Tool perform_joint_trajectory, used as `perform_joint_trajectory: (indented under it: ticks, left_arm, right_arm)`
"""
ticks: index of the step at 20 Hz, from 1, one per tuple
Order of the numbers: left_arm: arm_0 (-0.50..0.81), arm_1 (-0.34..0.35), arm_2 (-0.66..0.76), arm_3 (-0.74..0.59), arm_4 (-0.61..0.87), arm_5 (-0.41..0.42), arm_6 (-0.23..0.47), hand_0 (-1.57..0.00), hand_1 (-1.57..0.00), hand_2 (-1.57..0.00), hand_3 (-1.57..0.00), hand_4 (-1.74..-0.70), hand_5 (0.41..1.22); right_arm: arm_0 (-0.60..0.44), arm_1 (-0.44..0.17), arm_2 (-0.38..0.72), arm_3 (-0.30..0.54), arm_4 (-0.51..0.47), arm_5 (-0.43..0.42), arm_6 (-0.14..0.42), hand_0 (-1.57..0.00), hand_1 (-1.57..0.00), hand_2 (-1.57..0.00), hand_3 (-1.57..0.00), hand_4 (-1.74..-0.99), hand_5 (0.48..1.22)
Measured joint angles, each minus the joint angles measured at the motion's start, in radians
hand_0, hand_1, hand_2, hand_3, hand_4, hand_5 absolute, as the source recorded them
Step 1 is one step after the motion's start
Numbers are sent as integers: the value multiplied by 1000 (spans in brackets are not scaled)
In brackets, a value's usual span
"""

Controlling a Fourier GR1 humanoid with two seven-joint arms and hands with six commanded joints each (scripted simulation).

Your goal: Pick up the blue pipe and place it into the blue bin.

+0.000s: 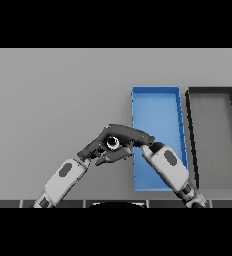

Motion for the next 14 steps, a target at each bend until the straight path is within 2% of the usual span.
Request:
perform_joint_trajectory:
  ticks: [1,3,4,5,6,7,9,11,12,14]
  left_arm:
    - [-6,2,4,8,-2,4,-2,-1458,-1453,-1449,-591,-1724,1215]
    - [-15,8,-7,2,-8,20,0,-1498,-1453,-1493,-527,-1730,1217]
    - [-21,14,-14,6,-18,25,-6,-1513,-1423,-1509,-510,-1732,1218]
    - [-31,23,-14,12,-17,26,-19,-1499,-1356,-1521,-505,-1734,1219]
    - [-33,23,-22,12,-25,25,-17,-1426,-1220,-1350,-531,-1637,1219]
    - [-38,36,-18,14,-20,9,-44,-1407,-1190,-1242,-518,-1544,1219]
    - [-40,54,-25,18,-30,-21,-23,-979,-802,-819,-332,-1343,1220]
    - [-61,53,-23,36,-47,-64,-28,-626,-513,-524,-212,-1179,1213]
    - [-56,58,-21,35,-48,-87,-27,-501,-410,-419,-170,-1110,1184]
    - [-47,64,-14,32,-75,-91,-43,-320,-262,-268,-108,-995,1042]
  right_arm:
    - [6,-15,-9,-3,15,6,-17,-1454,-1456,-1456,-1415,-1459,1052]
    - [-4,-7,-9,0,53,22,-52,-1496,-1497,-1497,-1471,-1469,1113]
    - [16,-1,-6,-14,61,21,-56,-1511,-1512,-1512,-1491,-1471,1135]
    - [10,9,-12,-14,58,21,-24,-1523,-1524,-1524,-1507,-1473,1152]
    - [27,13,-12,-18,36,26,-30,-1533,-1533,-1533,-1520,-1474,1166]
    - [23,20,-18,-24,11,24,-7,-1540,-1541,-1541,-1530,-1477,1177]
    - [35,22,-12,-23,28,30,-24,-1551,-1552,-1552,-1545,-1480,1193]
    - [43,18,-17,-38,24,37,-22,-1558,-1559,-1559,-1554,-1481,1203]
    - [45,23,-12,-40,32,34,-21,-1561,-1561,-1561,-1558,-1482,1206]
    - [30,37,-19,-34,26,28,15,-1565,-1565,-1565,-1562,-1483,1212]
